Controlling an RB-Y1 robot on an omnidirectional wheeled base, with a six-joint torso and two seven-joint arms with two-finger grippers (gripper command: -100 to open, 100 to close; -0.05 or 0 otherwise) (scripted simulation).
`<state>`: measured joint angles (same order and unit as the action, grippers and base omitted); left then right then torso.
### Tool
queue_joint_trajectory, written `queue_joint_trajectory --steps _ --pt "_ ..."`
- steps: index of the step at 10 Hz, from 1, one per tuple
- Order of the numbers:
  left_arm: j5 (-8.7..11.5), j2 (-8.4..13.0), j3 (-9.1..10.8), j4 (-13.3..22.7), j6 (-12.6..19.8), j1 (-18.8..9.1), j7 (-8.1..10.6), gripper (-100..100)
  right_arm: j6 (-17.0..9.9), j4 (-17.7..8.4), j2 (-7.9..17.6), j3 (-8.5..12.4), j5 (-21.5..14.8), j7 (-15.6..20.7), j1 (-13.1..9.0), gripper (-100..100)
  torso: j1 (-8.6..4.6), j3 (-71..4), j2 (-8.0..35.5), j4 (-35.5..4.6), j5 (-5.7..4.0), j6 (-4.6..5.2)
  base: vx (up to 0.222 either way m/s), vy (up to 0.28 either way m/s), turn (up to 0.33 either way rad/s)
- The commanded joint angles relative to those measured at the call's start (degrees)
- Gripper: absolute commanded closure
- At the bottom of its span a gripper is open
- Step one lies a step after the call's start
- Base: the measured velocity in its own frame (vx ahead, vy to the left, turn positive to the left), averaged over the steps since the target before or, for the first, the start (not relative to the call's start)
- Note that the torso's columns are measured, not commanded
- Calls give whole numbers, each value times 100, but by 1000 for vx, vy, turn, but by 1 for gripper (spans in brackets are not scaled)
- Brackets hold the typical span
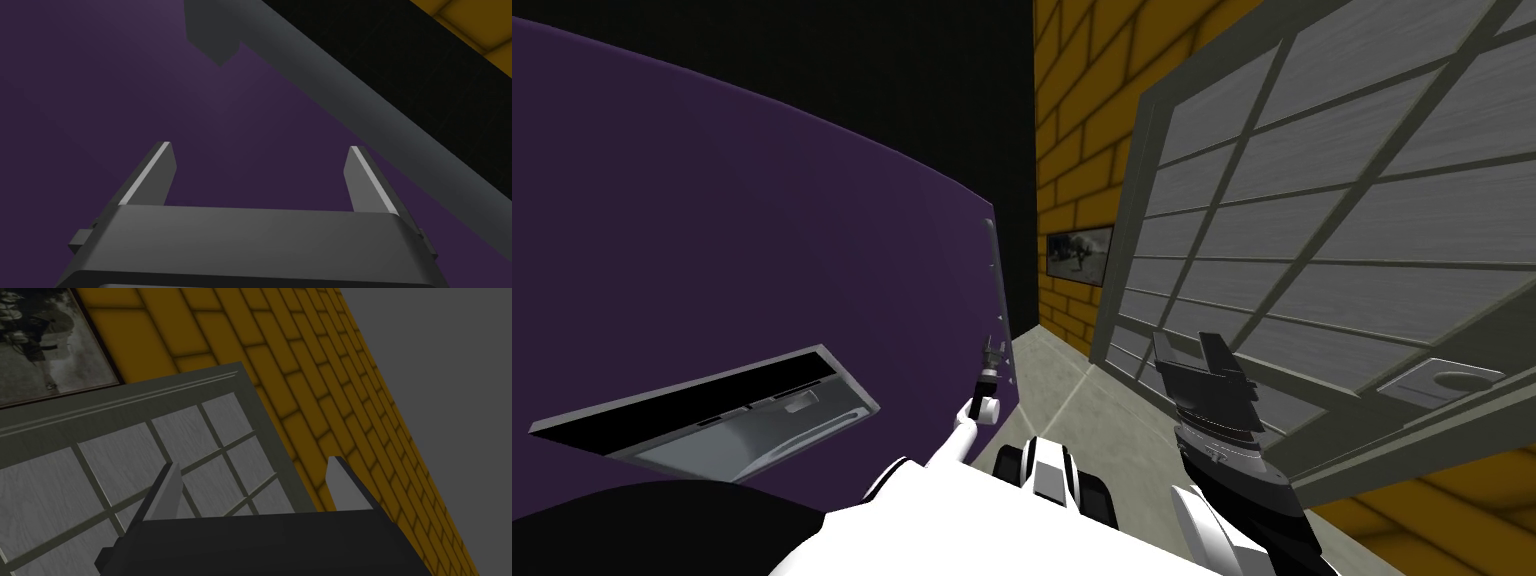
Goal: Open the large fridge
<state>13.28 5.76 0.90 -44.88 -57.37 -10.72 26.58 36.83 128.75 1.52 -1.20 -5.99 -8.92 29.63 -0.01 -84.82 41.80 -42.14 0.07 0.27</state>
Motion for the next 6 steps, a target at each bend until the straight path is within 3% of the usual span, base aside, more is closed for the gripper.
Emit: queue_joint_trajectory --steps 1,4,5,6 --pt "30 -189 -4 368 -131 -163 86 -100 0 0 0 0 0 0 0 0 -7 -14 -24 10 4 17 45 6 4" --pt "48 -417 0 554 -202 -244 127 -100 0 0 0 0 0 0 0 0 -39 -36 -64 21 7 59 28 3 10" --pt "78 -304 62 496 -203 -191 129 -100 0 0 0 0 0 0 0 0 -45 -33 -61 16 5 68 -16 13 38" --pt "110 -288 115 469 -72 -326 104 -100 0 0 0 0 0 0 0 0 -28 -25 -47 17 4 39 -32 18 105"
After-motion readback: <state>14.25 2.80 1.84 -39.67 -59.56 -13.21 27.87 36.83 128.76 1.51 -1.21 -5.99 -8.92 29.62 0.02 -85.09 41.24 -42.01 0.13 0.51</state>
